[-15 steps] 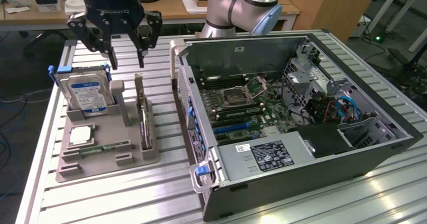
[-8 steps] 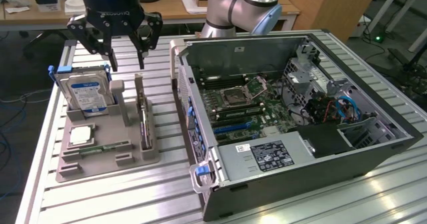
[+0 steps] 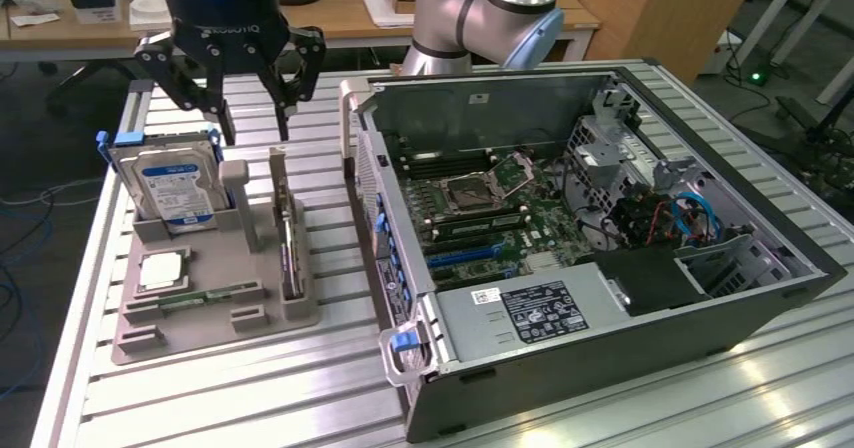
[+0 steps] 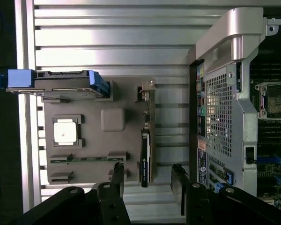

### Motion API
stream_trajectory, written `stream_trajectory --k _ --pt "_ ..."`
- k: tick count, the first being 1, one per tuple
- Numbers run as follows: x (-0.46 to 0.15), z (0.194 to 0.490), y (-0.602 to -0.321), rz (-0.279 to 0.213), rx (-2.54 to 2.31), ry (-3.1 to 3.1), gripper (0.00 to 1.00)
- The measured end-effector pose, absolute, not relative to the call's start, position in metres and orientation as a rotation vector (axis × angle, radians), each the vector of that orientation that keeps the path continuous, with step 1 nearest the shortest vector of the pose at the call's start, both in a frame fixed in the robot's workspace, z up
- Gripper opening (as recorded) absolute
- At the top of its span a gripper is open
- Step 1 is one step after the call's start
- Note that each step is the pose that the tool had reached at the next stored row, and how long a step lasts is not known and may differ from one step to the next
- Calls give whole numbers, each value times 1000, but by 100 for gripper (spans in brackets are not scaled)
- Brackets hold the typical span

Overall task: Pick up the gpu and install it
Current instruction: 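Pick up the gpu and move the gpu toward the slot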

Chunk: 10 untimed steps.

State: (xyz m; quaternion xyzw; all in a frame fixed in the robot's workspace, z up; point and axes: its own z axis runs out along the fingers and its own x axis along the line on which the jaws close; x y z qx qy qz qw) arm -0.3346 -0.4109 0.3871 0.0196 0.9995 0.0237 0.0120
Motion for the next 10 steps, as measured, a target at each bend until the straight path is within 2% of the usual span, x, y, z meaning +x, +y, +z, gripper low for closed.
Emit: stream_trajectory --k 10 --pt "-335 383 -412 73 61 3116 53"
